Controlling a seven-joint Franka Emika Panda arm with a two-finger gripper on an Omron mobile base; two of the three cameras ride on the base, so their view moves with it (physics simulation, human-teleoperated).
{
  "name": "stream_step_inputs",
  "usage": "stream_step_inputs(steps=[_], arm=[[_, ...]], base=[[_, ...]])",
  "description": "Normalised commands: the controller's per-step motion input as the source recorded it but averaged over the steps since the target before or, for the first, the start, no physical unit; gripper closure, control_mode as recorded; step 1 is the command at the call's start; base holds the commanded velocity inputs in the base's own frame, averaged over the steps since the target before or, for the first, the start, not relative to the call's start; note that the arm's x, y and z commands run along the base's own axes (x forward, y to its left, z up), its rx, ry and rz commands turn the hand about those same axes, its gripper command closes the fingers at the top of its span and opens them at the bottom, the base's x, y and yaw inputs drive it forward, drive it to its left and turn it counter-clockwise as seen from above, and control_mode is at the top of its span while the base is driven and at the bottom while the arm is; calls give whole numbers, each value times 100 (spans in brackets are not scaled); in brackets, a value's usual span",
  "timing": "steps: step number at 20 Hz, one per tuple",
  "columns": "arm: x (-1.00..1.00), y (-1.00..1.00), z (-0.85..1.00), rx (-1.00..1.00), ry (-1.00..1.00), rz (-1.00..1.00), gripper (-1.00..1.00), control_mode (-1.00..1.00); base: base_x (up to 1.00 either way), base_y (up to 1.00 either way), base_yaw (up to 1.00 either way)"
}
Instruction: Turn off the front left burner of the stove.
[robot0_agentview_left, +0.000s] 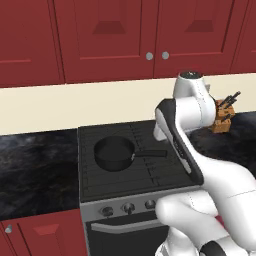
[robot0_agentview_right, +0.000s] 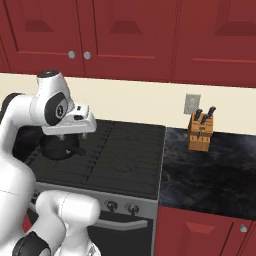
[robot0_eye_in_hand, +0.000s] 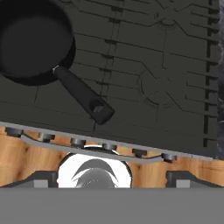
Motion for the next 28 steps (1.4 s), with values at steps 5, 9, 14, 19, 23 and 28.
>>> stream_step_inputs(steps=[5,9,14,19,23,28], arm=[[-58,32,-50,-5,2,10,-100,-100],[-48,34,-55,-8,12,11,-100,-100],[-21,45,-48,-21,22,12,-100,-100],[-26,38,-42,-27,18,14,-100,-100],[-34,21,-47,-25,14,17,-100,-100],[-26,43,-60,-27,5,22,-100,-100]], base=[[0,0,0],[0,0,0],[0,0,0],[0,0,0],[0,0,0],[0,0,0]])
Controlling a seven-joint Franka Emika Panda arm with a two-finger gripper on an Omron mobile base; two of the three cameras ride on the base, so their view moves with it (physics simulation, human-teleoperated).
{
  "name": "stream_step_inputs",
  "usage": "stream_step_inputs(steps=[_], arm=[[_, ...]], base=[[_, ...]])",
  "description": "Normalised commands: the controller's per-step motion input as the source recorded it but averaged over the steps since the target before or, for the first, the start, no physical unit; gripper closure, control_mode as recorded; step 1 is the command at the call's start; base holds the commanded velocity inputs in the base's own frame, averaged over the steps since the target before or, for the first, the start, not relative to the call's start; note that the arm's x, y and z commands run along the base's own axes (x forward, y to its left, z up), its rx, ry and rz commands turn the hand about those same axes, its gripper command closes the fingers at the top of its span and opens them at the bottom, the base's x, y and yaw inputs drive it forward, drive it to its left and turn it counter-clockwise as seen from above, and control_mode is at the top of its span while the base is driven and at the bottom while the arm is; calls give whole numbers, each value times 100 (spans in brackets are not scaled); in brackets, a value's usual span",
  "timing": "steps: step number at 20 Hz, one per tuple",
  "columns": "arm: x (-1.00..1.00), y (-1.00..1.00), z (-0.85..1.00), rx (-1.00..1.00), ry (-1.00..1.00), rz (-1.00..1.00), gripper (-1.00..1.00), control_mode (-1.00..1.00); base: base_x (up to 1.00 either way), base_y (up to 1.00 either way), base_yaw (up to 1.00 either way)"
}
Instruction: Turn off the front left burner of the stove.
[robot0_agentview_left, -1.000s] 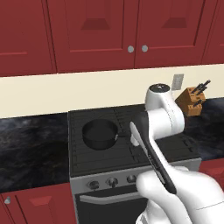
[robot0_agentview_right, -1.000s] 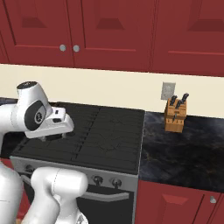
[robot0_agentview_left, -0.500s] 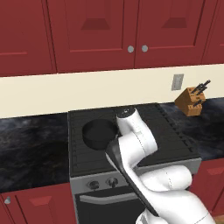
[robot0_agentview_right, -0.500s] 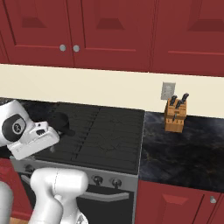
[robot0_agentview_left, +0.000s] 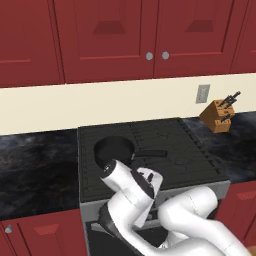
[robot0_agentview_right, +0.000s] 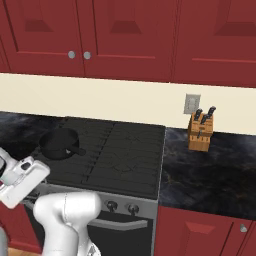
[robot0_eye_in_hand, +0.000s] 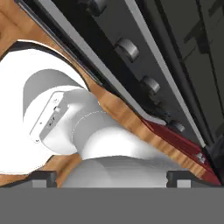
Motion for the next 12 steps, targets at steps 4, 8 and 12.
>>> stream_step_inputs(steps=[4,8,12], arm=[[-11,34,-71,-30,4,20,-100,-100],[1,78,-55,-34,0,10,-100,-100],[29,72,-40,-27,0,0,-100,-100]], base=[[0,0,0],[0,0,0],[0,0,0]])
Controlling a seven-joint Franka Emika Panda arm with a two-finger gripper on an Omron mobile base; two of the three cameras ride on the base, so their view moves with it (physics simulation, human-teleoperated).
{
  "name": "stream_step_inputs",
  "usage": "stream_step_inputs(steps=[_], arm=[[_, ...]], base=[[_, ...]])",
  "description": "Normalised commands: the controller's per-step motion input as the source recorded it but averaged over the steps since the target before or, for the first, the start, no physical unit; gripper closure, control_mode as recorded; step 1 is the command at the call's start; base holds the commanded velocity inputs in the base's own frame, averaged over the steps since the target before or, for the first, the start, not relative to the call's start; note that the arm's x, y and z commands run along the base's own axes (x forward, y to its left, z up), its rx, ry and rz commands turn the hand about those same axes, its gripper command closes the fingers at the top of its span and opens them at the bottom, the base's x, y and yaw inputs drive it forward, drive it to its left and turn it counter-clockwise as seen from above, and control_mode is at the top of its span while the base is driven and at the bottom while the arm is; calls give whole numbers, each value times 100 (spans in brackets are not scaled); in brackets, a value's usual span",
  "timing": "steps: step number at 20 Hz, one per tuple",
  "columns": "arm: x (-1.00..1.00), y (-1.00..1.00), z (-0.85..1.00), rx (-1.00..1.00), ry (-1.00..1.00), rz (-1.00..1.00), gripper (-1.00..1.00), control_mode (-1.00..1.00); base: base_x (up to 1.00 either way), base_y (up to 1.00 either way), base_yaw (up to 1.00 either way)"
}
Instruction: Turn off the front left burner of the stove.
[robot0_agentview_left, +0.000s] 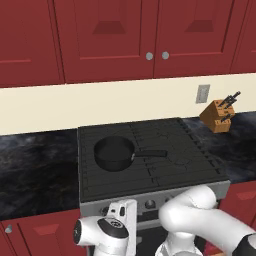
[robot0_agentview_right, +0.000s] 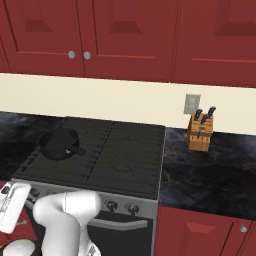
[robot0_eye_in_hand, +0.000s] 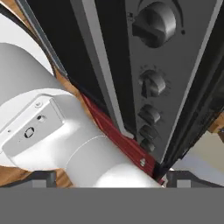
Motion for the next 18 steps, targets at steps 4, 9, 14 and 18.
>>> stream_step_inputs(steps=[4,9,14,18], arm=[[26,69,-19,-27,1,1,-100,-100],[25,36,-1,-21,0,7,-100,-100],[45,46,-10,-17,-3,13,-100,-100],[32,31,-11,-12,-2,21,-100,-100]], base=[[0,0,0],[0,0,0],[0,0,0],[0,0,0]])
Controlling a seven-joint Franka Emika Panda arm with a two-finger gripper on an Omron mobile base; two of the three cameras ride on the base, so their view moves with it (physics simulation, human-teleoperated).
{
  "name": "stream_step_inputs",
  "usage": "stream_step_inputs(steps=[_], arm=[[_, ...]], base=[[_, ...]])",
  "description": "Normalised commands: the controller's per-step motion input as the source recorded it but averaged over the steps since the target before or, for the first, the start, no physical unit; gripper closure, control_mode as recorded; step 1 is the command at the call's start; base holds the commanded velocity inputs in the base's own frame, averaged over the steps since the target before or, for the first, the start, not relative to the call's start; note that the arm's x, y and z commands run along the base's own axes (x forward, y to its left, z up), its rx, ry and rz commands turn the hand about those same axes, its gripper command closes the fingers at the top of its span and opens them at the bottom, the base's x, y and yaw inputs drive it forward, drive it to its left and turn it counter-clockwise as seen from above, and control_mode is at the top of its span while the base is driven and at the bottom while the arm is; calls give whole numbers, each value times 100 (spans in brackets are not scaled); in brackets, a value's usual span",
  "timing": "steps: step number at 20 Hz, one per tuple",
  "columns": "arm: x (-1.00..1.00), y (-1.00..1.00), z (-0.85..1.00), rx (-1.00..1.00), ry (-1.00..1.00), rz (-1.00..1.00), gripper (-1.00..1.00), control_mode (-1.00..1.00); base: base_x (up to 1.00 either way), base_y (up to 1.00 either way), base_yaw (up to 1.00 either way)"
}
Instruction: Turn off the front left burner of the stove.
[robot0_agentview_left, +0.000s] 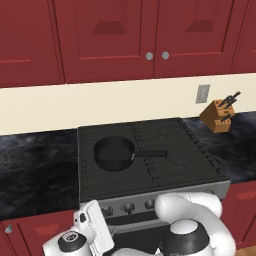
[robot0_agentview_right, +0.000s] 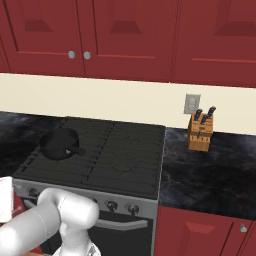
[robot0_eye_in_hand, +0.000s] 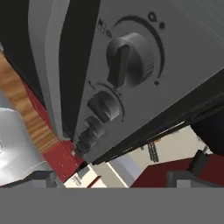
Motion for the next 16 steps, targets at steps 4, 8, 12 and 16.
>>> stream_step_inputs(steps=[4,8,12,16], arm=[[12,27,-13,-8,0,23,-100,-100],[14,13,-36,-8,0,22,-100,-100],[23,1,-23,-3,-1,21,-100,-100],[21,0,-4,0,0,19,-100,-100]], base=[[0,0,0],[0,0,0],[0,0,0],[0,0,0]])
